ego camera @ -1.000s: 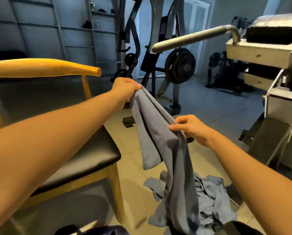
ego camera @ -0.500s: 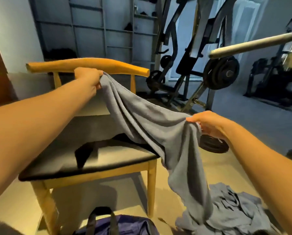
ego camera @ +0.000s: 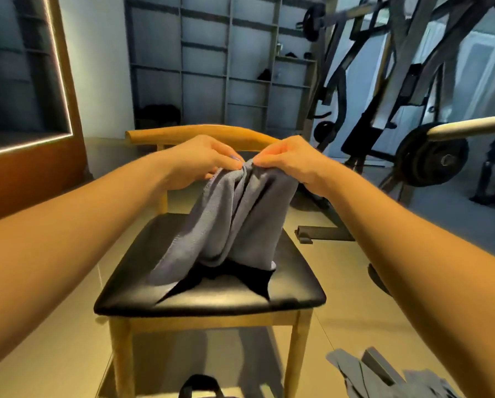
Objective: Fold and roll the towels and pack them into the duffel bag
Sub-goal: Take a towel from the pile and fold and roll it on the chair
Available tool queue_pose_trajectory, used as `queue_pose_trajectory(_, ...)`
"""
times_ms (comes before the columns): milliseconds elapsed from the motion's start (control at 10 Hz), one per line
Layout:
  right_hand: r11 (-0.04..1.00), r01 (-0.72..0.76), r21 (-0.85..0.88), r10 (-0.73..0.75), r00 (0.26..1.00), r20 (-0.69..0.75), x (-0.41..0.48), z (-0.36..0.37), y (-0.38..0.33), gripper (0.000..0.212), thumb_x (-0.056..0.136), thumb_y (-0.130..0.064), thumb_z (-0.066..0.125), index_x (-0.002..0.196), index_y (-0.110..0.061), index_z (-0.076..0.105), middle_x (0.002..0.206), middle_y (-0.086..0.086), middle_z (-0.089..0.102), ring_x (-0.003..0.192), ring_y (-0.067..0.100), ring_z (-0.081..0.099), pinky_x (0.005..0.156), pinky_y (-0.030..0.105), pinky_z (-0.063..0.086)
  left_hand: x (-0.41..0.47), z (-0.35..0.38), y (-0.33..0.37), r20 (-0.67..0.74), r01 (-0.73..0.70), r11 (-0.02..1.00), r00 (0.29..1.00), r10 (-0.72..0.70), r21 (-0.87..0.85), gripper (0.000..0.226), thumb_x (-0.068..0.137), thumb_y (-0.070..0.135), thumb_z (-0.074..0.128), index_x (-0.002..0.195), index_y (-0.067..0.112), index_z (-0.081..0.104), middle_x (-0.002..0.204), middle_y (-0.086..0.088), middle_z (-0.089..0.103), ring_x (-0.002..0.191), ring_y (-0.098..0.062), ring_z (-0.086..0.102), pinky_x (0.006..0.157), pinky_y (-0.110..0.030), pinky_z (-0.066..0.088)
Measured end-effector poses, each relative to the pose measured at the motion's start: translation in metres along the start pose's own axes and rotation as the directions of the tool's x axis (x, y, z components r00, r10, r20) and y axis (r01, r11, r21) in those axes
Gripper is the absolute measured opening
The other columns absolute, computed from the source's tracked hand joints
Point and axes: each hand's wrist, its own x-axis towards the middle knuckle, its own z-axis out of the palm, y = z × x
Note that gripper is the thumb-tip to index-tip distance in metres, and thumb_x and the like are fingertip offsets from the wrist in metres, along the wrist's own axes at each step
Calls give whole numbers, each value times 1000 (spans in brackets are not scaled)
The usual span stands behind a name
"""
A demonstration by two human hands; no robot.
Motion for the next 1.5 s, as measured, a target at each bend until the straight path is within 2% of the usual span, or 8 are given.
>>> queue_pose_trajectory(200,976,-218,5,209,944,254,-15,26,65,21,87,-27,78,88,-6,79,88,11,75,78,15,69,69,26,57,-14,7,-71,-67,182,983,981,-181,1,18,98,15,64,99,2,76,94,-12,69,86,-20,60,77,-33,48)
queue_pose_trajectory(400,927,-340,160,286,914,288,-27,4,100,22,92,-26,72,78,-9,72,81,11,68,69,22,66,57,30,54,-3,-16,-115,-434,306,949,846,-310,-82,13,94,13,66,97,6,77,100,-19,70,86,-24,61,74,-34,49)
queue_pose_trajectory(500,912,-369,181,310,907,284,-29,-11,109,24,94,-22,69,104,-2,75,105,16,75,85,23,71,74,33,58,4,-28,-121,-512,324,938,789,-340,-124,13,92,11,66,83,14,75,106,-15,72,102,-30,65,84,-40,56)
queue_pose_trajectory(800,909,-213,357,228,974,0,-11,-37,74,31,104,-33,54,118,-11,71,112,6,72,101,20,64,90,39,51,30,-47,-85,-551,260,965,799,-242,-46,9,95,13,65,93,13,73,98,-9,67,98,-26,61,85,-38,51)
queue_pose_trajectory(1000,933,99,347,134,797,-589,21,-71,12,31,93,-23,70,64,-17,60,59,-9,59,57,5,53,56,18,44,23,-82,2,-644,-251,964,725,243,81,11,95,17,66,98,11,75,85,1,71,75,-6,62,70,-28,54)
queue_pose_trajectory(1100,937,89,339,163,746,-646,33,-77,4,30,94,-19,67,66,-11,60,62,-3,54,59,11,47,59,22,39,11,-84,0,-450,-50,969,879,158,243,8,91,15,71,92,17,78,80,3,73,75,-10,64,69,-26,54)
queue_pose_trajectory(1300,945,-186,268,318,706,-633,46,-58,18,35,97,-21,54,64,-18,44,65,5,44,71,21,43,63,32,35,-5,-115,-31,-831,27,983,531,-168,-182,12,86,9,71,96,13,77,89,-3,72,91,-24,69,88,-33,58)
queue_pose_trajectory(1500,922,-246,299,378,737,-560,38,-49,14,19,88,-25,61,71,-24,51,79,1,57,78,21,58,73,38,55,-9,-106,-26,-807,-44,972,568,-164,-229,8,92,16,72,87,22,73,87,3,69,82,-13,67,72,-25,57)
